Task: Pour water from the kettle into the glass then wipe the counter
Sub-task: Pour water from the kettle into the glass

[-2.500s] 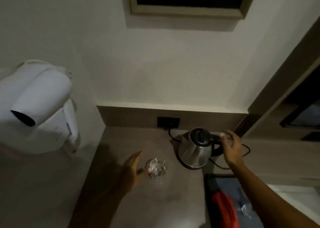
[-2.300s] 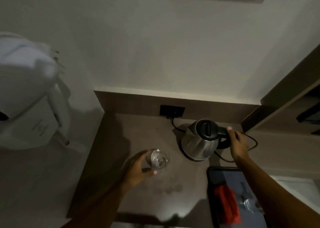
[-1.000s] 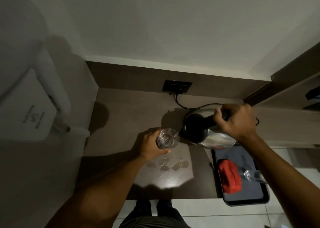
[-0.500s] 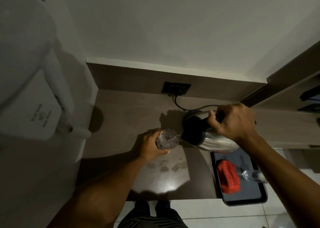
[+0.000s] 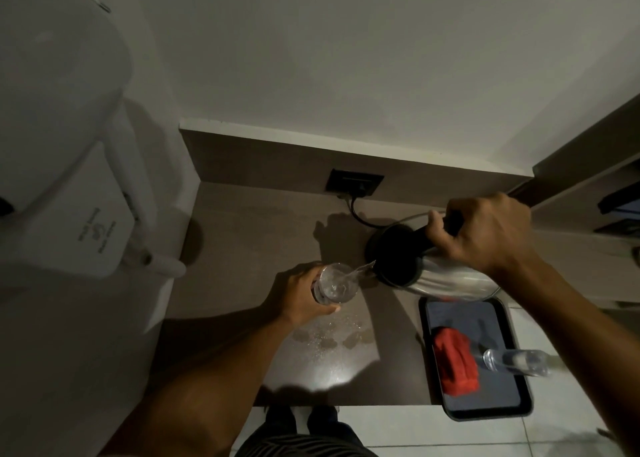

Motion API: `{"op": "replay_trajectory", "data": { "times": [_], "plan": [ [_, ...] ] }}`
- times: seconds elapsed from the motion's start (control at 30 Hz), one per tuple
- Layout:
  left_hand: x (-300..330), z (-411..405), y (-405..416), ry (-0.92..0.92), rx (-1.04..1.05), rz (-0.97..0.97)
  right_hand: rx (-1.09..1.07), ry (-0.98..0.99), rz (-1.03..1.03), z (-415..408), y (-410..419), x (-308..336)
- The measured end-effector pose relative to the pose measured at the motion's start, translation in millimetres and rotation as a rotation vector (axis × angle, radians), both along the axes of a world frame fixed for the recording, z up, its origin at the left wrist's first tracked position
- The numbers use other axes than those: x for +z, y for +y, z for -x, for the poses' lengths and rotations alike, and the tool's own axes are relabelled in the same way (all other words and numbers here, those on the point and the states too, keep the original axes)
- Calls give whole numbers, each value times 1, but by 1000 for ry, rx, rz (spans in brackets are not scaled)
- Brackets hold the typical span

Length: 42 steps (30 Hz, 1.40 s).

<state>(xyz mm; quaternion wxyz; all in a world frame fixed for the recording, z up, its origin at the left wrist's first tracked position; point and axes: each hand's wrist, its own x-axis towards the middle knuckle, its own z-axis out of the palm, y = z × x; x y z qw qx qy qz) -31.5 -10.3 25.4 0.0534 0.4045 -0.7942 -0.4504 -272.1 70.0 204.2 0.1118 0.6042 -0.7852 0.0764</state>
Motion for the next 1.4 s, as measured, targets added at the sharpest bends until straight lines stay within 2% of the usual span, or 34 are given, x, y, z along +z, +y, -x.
{"op": "replay_trajectory", "data": {
  "times": [0.33,0.87,1.03,1.4],
  "plan": [
    [0,-1,-1,-8,2,39,6,40,-64,1,-3,-1],
    [3,2,2,-20,42,-91,28,34,-96,3,-4,-6],
    [4,2,2,-27,29,-68,28,37,-87,1,-2,-14],
    [6,4,2,-49,32,-77,74,-89,-64,-11,4,-33]
  ]
}}
